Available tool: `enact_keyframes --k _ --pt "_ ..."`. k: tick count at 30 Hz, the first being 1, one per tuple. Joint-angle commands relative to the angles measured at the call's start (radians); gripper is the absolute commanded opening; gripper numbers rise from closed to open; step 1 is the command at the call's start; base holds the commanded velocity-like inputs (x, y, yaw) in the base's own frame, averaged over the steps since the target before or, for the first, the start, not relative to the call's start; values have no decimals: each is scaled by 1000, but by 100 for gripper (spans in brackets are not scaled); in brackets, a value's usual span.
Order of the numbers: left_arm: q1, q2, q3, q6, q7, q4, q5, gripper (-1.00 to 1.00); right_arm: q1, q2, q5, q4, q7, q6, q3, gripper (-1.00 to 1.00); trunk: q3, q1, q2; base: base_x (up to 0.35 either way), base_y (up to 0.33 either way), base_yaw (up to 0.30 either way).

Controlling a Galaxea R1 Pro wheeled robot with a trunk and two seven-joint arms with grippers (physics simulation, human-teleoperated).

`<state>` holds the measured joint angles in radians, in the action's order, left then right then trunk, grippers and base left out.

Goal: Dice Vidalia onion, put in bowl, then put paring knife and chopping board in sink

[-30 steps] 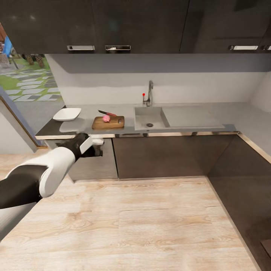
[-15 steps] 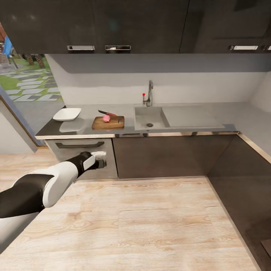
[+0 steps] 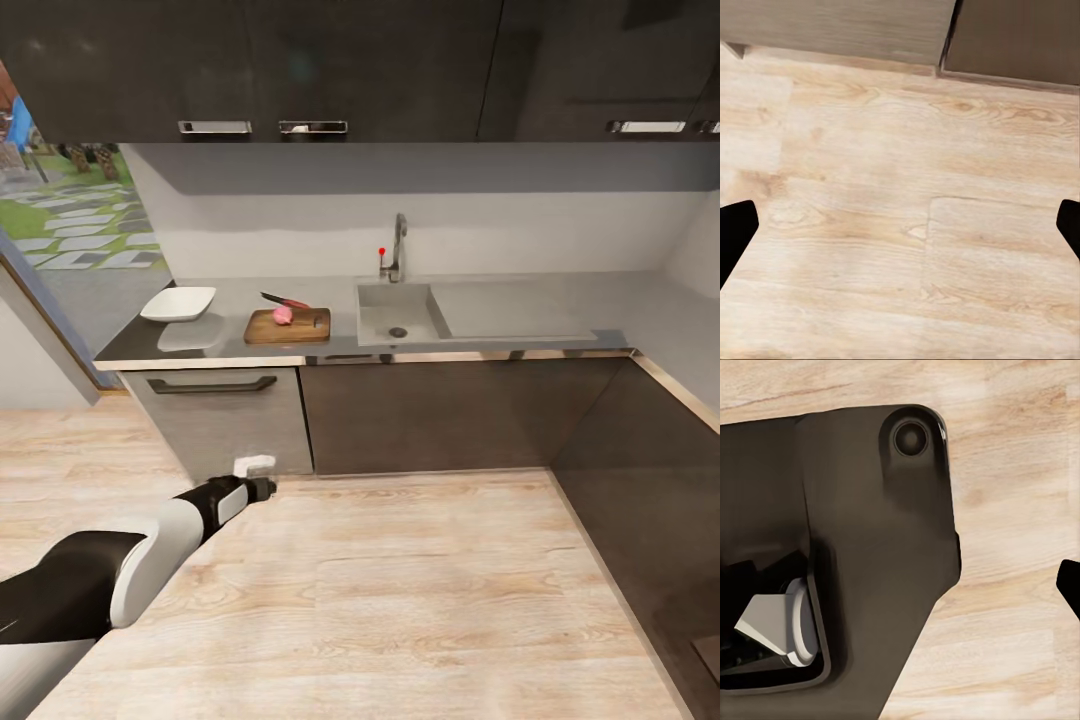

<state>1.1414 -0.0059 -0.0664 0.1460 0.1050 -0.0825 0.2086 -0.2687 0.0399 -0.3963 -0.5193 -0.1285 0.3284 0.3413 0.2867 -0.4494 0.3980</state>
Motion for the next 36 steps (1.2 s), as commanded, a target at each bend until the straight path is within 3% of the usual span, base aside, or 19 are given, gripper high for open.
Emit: enact_keyframes --k 1,22,26,28,36 --pt "-9 0 -7 -4 2 -2 9 100 0 1 -8 -2 -8 2 8 100 2 -1 2 0 0 0" --pt "-313 30 -7 -192 1 -3 4 100 0 1 -8 -2 -8 3 8 100 2 -1 2 0 0 0" --pt "-369 34 -7 -313 0 -3 0 100 0 1 -7 -2 -9 3 8 100 2 -1 2 0 0 0" --pt "-406 34 -7 -432 -4 -4 -1 100 0 1 -7 -2 -8 2 8 100 2 -1 2 0 0 0" --pt "-510 36 -7 -650 -25 -5 -2 100 0 1 -7 -2 -8 2 8 100 2 -1 2 0 0 0"
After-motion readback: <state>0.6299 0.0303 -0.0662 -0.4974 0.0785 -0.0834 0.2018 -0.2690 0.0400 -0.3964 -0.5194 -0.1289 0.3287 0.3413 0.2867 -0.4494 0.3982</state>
